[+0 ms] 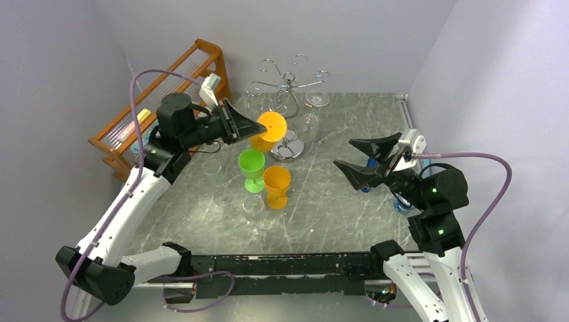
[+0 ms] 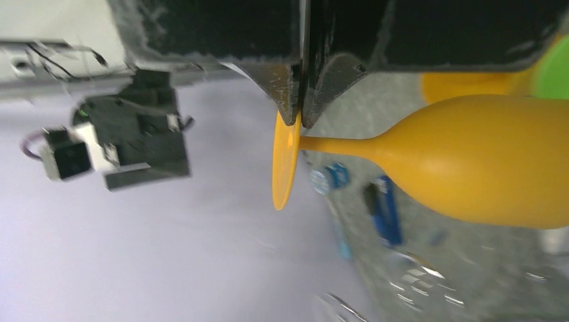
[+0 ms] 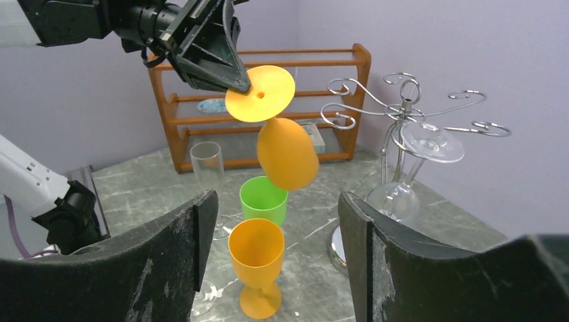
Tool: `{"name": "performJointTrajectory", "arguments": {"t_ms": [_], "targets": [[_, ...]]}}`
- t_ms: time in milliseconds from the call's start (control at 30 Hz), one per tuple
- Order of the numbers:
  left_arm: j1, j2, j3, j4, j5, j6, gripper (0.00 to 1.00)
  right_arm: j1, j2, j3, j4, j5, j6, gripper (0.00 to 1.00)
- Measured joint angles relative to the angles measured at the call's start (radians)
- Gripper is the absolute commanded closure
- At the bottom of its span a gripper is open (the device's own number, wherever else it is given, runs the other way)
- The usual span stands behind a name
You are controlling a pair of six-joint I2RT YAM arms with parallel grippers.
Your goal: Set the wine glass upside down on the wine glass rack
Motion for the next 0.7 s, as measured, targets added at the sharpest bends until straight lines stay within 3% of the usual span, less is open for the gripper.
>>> {"name": "performJointTrajectory", "arguments": {"t_ms": [300,700], "targets": [[0.261,0.022,0.061,-0.202,-0.056,0.172,0.95,0.000,-0.018,-0.011,-0.001,0.071,0.029,0.31],[0.305,0.184,0.072,-0.051,0.020,0.084,0.95,0.000,-0.027,-0.037,0.011,0.109,0.052,0.31]]}}
